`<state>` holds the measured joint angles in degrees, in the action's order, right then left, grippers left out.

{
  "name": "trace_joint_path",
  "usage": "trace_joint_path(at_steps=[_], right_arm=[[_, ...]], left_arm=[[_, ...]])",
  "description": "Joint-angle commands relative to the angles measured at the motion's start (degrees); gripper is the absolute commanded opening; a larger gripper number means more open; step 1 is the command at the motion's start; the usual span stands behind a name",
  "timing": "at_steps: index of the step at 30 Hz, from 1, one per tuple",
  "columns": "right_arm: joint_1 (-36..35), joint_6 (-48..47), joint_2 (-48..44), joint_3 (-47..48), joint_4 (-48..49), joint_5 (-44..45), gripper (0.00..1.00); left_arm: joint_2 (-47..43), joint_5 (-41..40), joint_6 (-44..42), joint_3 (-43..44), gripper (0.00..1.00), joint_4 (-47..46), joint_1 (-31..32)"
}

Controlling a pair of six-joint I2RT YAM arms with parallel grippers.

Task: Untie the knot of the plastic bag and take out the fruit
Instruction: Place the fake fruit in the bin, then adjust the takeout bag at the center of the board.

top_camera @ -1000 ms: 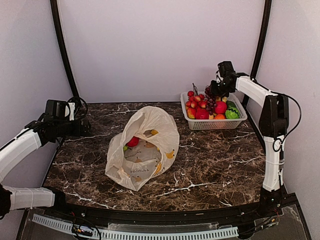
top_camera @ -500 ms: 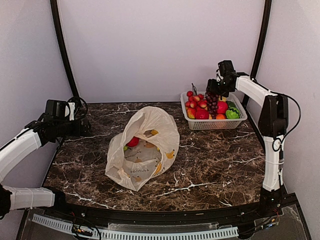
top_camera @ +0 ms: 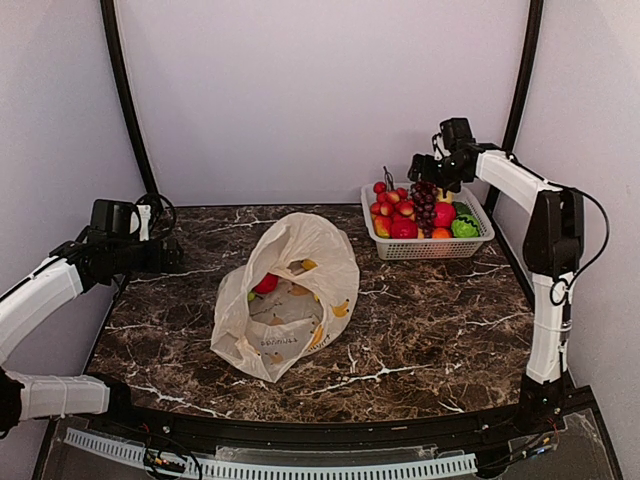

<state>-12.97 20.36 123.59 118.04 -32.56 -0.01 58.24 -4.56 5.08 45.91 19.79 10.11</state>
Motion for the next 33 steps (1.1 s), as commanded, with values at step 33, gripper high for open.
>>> trace_joint_path(at_steps=[33], right_arm=[[-21.0,4.3,-48.9,-55.5,19.3,-14.6,0.96]], left_arm=[[-6.1,19.5,19.7,1.9,0.98,6.0,22.2]])
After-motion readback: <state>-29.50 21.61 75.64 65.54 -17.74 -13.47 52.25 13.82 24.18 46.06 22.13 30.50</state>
